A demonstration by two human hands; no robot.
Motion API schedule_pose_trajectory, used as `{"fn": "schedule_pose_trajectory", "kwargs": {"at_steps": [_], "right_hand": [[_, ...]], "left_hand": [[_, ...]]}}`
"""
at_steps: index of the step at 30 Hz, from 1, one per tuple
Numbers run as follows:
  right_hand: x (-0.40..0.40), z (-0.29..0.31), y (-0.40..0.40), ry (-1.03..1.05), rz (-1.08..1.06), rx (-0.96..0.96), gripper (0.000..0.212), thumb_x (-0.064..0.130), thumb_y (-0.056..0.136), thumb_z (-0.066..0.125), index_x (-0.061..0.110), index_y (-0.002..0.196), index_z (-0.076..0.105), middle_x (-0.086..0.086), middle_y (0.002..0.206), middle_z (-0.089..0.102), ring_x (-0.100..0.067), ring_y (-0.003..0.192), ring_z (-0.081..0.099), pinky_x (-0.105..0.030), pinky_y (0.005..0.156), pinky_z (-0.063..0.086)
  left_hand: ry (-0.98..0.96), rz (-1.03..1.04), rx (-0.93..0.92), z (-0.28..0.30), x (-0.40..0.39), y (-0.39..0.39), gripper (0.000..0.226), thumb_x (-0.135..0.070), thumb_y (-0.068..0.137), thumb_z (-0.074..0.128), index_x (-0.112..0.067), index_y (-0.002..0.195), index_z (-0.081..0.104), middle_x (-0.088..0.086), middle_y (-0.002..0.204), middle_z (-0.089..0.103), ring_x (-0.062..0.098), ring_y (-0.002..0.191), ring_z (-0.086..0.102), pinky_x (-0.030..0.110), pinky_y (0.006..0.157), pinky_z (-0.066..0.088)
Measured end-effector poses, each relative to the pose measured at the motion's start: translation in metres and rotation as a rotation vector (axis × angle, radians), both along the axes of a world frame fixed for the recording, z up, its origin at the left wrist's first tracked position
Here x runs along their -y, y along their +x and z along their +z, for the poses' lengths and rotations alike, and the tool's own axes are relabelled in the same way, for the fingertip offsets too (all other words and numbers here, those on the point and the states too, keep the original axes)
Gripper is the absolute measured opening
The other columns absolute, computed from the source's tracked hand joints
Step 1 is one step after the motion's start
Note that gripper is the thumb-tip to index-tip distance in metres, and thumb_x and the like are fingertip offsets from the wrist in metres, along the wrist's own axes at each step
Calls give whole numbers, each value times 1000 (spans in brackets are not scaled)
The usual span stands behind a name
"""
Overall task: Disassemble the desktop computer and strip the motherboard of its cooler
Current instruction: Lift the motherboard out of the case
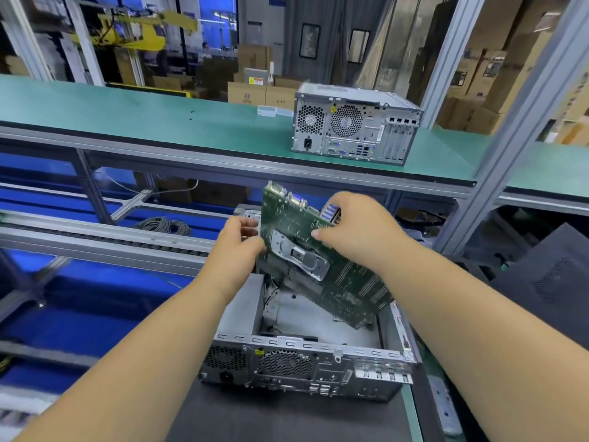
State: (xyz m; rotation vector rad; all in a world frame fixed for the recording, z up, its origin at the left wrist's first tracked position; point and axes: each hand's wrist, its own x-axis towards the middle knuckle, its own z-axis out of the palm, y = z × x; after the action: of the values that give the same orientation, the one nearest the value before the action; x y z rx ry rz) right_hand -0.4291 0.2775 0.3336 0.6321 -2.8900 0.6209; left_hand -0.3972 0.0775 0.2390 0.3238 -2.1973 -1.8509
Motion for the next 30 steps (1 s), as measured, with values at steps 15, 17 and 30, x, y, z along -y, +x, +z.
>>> {"fn": "schedule_pose_trajectory", "kwargs": {"at_steps": [15,17,30], "right_hand": [[-99,49,87,-234,365,-369,32,33,81,77,22,104,58,13,83,59,-8,73,53,-25,65,42],[-118,41,99,-161,449,-448,38,30,81,77,20,112,58,12,95,61,-11,84,55,-23,72,41],[-254,-20,135,-112,529,-223,53,58,82,65,30,126,55,14,118,55,-6,113,48,-23,98,37]], "left_hand": [[870,-369,138,82,-78,93,102,-85,78,35,1,131,48,29,125,60,42,117,59,46,98,48],[843,-433,99,85,-94,107,88,-78,84,37,-8,134,54,23,130,59,39,120,57,45,98,50],[1093,-133,-50,21,-231,121,23,-22,88,41,-15,93,62,8,93,67,27,77,66,36,70,54]]}}
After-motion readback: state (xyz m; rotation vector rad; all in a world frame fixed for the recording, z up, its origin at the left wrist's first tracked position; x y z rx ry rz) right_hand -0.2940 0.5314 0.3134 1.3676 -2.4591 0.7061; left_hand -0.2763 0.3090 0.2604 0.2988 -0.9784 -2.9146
